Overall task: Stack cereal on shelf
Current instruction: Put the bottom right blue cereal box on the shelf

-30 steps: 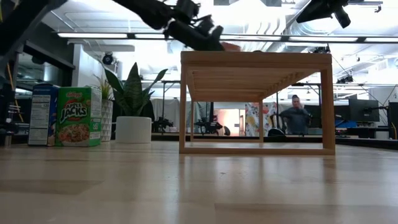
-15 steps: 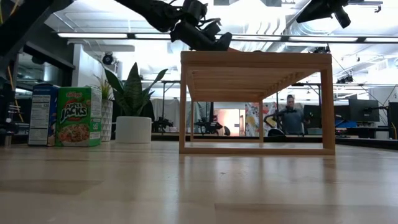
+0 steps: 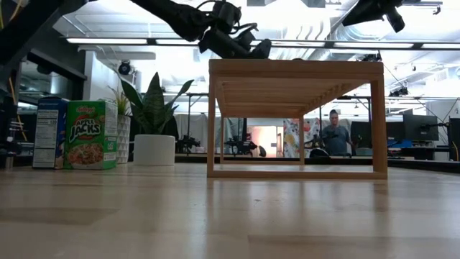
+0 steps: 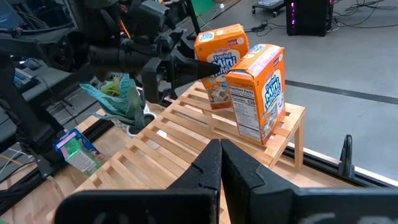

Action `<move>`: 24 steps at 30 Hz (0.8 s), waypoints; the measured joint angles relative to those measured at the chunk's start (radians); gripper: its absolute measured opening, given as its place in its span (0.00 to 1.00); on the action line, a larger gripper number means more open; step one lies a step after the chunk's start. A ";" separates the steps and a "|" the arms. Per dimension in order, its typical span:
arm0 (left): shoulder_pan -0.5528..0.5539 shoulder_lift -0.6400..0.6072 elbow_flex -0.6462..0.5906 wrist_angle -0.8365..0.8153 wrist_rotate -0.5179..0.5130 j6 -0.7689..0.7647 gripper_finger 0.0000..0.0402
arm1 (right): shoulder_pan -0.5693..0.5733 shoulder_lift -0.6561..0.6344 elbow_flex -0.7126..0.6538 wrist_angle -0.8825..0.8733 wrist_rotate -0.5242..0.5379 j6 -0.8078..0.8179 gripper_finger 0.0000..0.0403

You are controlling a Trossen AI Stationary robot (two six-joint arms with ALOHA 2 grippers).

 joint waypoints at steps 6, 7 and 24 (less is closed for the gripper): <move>-0.003 0.007 -0.002 -0.024 -0.002 0.011 0.37 | 0.000 0.000 0.000 0.000 -0.017 0.000 0.00; -0.004 0.007 -0.002 -0.024 -0.003 0.023 0.37 | 0.000 0.000 0.000 0.000 -0.017 0.000 0.00; -0.004 0.007 -0.002 -0.013 -0.014 0.010 0.52 | 0.000 0.000 0.000 0.016 -0.019 0.000 0.00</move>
